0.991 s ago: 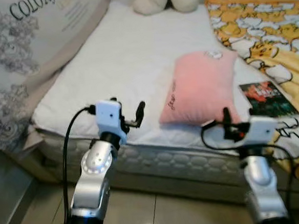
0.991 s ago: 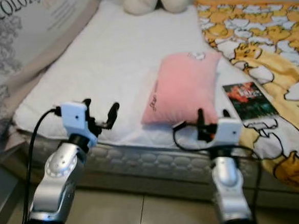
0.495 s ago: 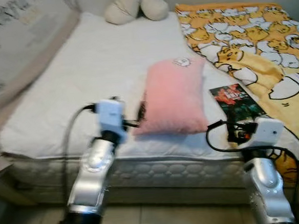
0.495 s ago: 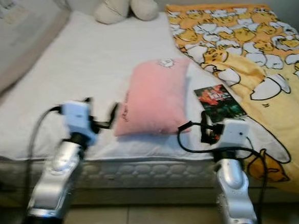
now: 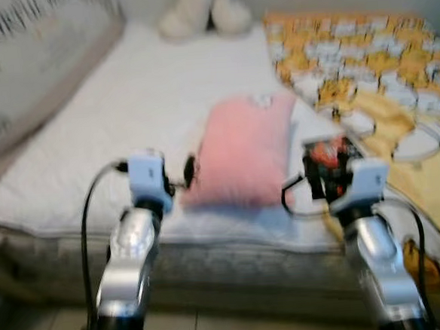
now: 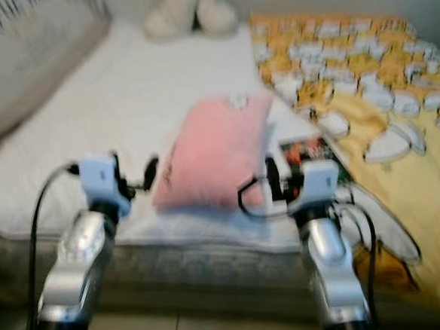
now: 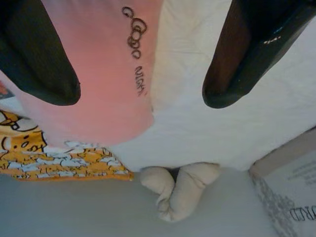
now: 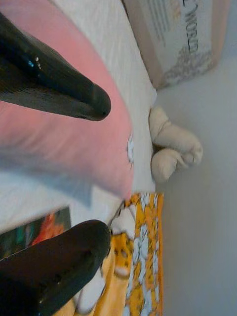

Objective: Clean up the room

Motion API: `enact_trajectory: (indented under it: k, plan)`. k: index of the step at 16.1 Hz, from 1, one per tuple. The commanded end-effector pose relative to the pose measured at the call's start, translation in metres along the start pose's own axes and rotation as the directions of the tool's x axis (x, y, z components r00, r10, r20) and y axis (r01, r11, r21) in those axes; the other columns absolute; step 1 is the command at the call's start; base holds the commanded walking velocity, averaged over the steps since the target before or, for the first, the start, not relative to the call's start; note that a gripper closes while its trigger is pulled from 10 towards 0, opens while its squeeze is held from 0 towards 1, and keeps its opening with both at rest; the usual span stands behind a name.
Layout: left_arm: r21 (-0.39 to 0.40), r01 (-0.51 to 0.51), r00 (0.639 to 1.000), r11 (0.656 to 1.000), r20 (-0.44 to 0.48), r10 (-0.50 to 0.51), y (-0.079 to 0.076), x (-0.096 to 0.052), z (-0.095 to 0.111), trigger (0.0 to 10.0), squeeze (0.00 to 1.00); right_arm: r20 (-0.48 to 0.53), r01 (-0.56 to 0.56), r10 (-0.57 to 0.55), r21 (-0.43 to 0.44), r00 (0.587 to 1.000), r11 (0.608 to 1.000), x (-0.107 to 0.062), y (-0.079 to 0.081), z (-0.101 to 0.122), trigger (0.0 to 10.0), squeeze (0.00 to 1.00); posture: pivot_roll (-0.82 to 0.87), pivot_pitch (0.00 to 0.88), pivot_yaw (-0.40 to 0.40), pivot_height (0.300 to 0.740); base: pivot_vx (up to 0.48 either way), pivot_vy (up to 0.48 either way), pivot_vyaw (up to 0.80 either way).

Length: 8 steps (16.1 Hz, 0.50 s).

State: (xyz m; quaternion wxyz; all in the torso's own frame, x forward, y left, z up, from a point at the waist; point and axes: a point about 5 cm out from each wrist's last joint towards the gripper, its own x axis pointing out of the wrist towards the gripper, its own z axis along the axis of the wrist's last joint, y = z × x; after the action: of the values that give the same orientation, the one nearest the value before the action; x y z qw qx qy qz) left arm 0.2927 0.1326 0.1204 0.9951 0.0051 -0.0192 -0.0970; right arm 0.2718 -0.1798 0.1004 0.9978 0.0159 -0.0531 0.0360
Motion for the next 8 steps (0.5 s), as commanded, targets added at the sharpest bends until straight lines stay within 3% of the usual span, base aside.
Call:
enact_trajectory:
  k: [1, 8]
  plan:
    - [0.018, 0.032, 0.999, 0.999, 0.024, -0.033, -0.007, 0.004, 0.006, 10.0, 0.0, -0.008, 0.019, -0.019, 0.0, 1.0, 1.0, 0.005, -0.007, 0.002, 10.0, 0.0, 0.04, 0.0, 0.014, 0.74, 0.48, 0.0, 0.0]
    - [0.047, 0.083, 0.995, 0.995, 0.054, -0.085, -0.017, 0.008, 0.013, 10.0, 0.0, -0.023, 0.021, -0.021, -0.007, 1.0, 1.0, 0.01, -0.008, 0.0, 10.0, 0.0, 0.04, 0.0, 0.02, 0.74, 0.48, 0.0, 0.0]
